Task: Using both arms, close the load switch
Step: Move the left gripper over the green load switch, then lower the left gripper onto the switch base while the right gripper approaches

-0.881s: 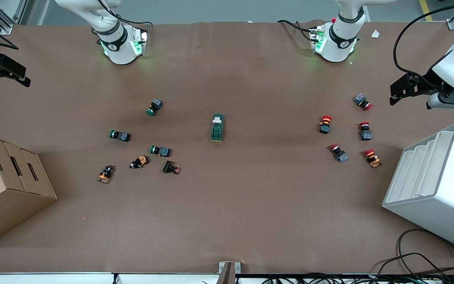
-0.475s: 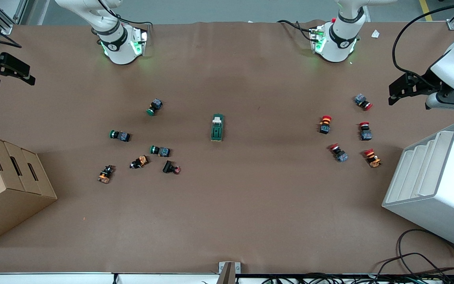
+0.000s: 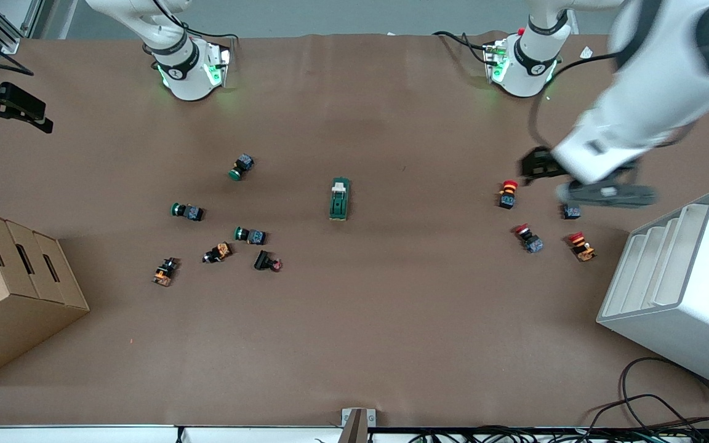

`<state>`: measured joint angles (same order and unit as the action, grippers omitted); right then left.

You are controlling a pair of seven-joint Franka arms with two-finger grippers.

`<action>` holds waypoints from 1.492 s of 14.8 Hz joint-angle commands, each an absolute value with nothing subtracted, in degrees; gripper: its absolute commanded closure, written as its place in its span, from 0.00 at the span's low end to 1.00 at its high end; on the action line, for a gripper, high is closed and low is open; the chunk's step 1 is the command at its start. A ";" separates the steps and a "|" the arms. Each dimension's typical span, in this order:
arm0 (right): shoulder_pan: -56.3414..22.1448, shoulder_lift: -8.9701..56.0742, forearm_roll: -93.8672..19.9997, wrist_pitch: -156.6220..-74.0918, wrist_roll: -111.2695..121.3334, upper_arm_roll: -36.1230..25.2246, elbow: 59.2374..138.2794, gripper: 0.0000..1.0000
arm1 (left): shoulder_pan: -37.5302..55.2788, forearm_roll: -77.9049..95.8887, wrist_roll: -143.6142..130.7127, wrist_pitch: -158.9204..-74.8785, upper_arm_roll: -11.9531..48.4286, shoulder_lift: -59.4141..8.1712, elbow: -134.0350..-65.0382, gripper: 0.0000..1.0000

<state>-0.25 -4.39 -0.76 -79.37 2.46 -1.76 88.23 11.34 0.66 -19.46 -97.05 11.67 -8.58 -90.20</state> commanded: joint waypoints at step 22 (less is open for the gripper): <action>-13.96 4.13 -10.09 -89.80 -37.84 -0.79 97.89 0.00 | 56.86 -63.66 -114.73 -130.52 12.83 -39.81 -102.73 0.01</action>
